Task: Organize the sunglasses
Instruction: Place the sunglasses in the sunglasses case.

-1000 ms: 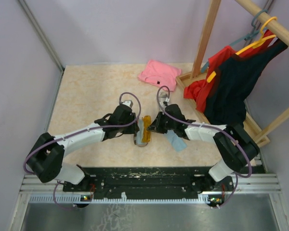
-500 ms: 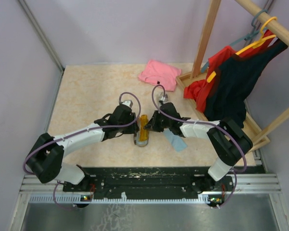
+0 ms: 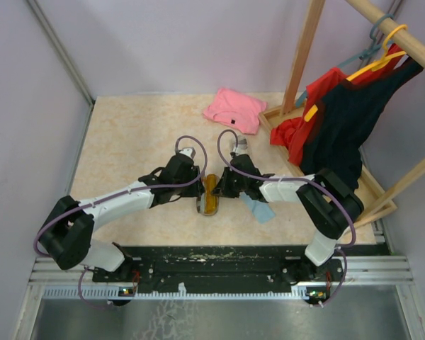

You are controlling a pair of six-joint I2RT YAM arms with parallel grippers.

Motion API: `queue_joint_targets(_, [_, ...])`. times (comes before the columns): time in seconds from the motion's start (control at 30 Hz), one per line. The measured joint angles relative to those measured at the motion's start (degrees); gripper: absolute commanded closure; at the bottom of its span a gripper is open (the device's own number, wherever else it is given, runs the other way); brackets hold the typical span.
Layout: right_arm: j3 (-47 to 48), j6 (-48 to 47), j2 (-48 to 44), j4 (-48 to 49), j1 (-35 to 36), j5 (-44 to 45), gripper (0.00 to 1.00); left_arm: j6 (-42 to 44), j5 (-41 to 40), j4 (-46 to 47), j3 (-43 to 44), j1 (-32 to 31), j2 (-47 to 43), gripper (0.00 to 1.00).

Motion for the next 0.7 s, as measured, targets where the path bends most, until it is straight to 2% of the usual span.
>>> queue_joint_targets(0.4, [0.6,0.0,1.2,0.5,0.2,0.1,1.0,0.2,0.0,0.0,0.0,-0.2,0.0,0.58])
queue_joint_targets(0.7, [0.8,-0.4,1.3,0.3,0.2,0.2,0.86,0.2,0.0,0.0,0.0,-0.2,0.0,0.58])
